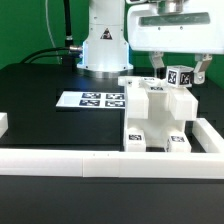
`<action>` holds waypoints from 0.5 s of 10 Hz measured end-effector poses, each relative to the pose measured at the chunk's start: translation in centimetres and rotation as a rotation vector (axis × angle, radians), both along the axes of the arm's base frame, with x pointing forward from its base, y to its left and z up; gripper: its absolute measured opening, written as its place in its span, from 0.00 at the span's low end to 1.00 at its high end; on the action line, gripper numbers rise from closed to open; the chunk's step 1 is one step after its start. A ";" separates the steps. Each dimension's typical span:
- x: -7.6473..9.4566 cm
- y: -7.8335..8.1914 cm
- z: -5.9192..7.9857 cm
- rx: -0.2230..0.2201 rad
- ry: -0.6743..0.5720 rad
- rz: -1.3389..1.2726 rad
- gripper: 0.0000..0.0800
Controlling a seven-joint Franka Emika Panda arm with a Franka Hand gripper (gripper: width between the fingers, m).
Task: Assemble chair
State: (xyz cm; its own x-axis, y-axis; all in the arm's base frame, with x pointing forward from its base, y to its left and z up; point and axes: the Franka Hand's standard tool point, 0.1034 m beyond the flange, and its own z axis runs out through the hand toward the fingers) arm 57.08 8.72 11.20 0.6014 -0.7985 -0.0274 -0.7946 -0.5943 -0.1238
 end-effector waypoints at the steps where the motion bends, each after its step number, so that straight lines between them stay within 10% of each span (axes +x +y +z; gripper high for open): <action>1: 0.0 0.1 0.0 -0.015 -0.013 0.145 0.80; 5: 0.0 0.3 0.1 -0.050 -0.049 0.556 0.81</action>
Offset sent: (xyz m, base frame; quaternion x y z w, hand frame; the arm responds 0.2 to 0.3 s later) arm 0.0002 0.0092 0.0066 -0.0291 -0.0152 -0.2751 0.9608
